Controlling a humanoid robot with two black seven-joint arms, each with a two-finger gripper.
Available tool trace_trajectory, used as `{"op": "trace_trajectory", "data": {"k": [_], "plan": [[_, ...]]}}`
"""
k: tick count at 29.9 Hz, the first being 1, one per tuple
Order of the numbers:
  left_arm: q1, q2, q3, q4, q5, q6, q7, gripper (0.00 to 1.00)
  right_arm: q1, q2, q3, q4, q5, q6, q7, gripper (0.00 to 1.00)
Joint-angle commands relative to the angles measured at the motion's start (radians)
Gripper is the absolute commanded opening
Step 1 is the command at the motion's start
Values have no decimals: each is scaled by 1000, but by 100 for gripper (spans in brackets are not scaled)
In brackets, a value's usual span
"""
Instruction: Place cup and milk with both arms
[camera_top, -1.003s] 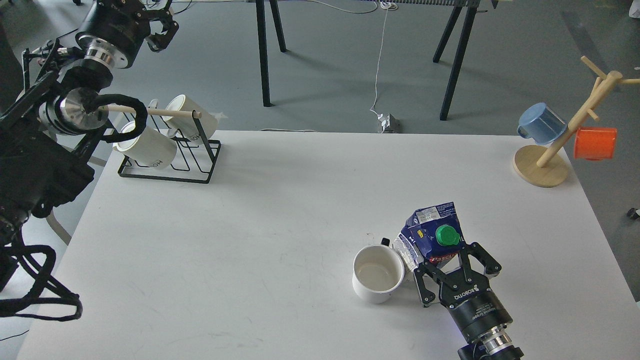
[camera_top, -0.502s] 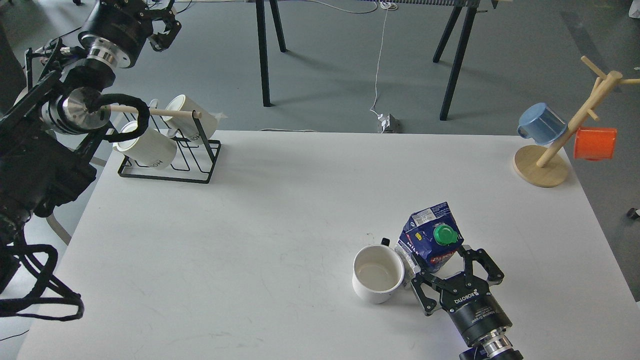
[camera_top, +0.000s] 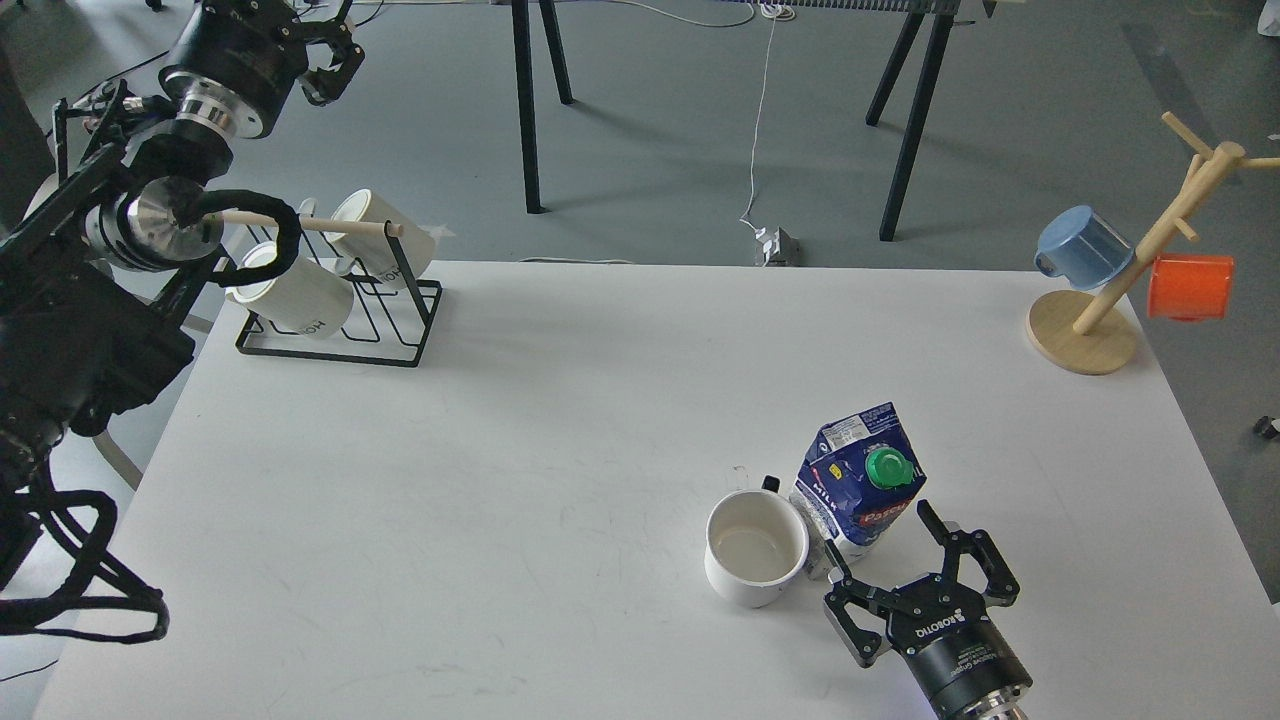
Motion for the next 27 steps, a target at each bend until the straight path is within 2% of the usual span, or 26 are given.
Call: {"op": "trace_trajectory", "data": {"k": [1, 8, 12, 15, 17, 21, 27], "plan": [[0, 2, 0, 0, -2, 0, -1, 100, -31, -4, 3, -1, -21, 0, -2, 99], [2, 6, -11, -5, -5, -2, 0, 100, -136, -105, 95, 2, -37, 0, 1, 99], [2, 8, -9, -3, -5, -2, 0, 100, -193, -190, 211, 1, -37, 0, 1, 99], [8, 9, -6, -1, -3, -2, -8, 100, -189, -280, 309, -7, -37, 0, 1, 99], [11, 6, -6, -1, -3, -2, -12, 100, -170, -300, 391, -10, -39, 0, 0, 99], [25, 0, -6, -1, -3, -3, -9, 100, -30, -319, 485, -48, -44, 0, -9, 99], [26, 8, -12, 2, -15, -20, -1, 100, 383, -397, 422, -237, -86, 0, 4, 99]]}}
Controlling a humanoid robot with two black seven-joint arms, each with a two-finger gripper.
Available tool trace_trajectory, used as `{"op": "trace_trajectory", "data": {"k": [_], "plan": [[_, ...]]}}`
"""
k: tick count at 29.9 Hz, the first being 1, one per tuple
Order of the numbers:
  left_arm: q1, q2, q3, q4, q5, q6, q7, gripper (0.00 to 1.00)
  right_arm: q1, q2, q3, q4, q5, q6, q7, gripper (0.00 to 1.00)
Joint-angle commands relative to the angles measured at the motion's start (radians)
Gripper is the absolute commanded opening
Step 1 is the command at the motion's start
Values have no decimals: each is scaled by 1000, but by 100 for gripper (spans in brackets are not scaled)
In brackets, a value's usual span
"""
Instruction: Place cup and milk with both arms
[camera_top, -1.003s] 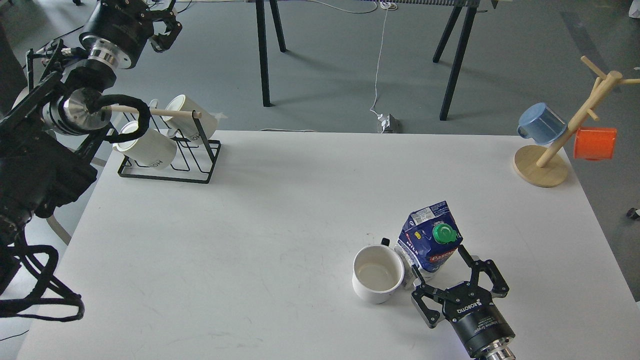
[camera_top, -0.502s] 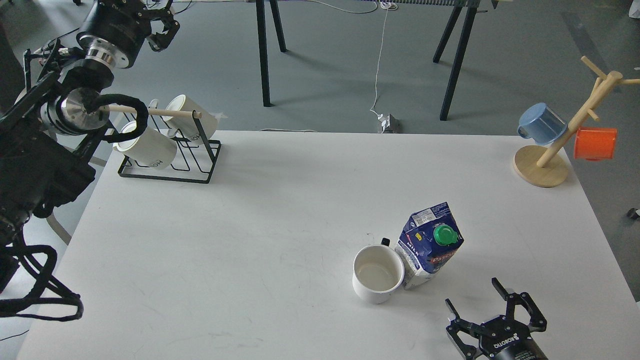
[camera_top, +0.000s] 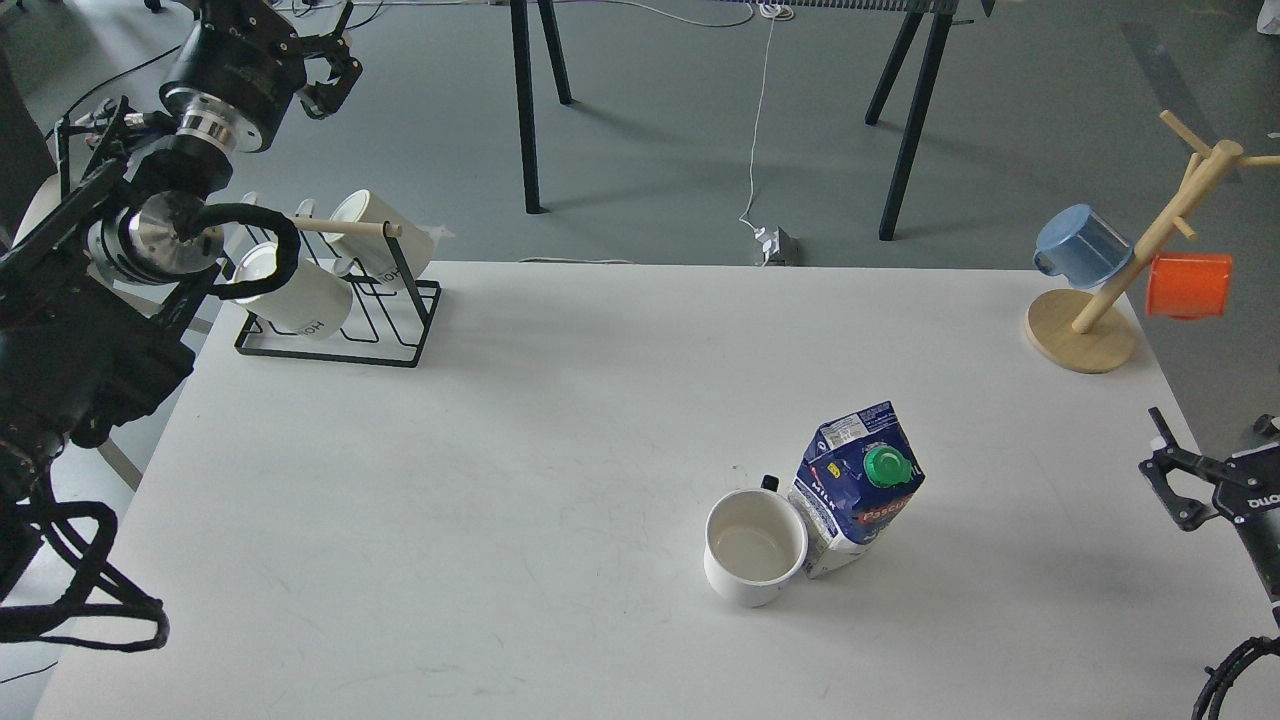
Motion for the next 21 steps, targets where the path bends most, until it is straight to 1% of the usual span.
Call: {"op": "trace_trajectory", "data": {"k": [1, 5, 7, 11, 13, 21], "plan": [[4, 8, -5, 1, -7, -19, 2, 100, 282, -18, -71, -156, -50, 0, 5, 99], [9, 11, -6, 28, -20, -45, 2, 100, 566, -5, -192, -355, -62, 0, 3, 99], [9, 11, -6, 45, -57, -53, 2, 100, 674, 6, -246, -449, -62, 0, 5, 99], [9, 8, -6, 70, -102, -56, 2, 100, 863, 113, -304, -671, -62, 0, 5, 100], [9, 8, -6, 70, -102, -56, 2, 100, 906, 139, -306, -737, -61, 0, 5, 100], [11, 2, -8, 70, -120, -56, 1, 100, 938, 166, -351, -742, -62, 0, 5, 100]]}}
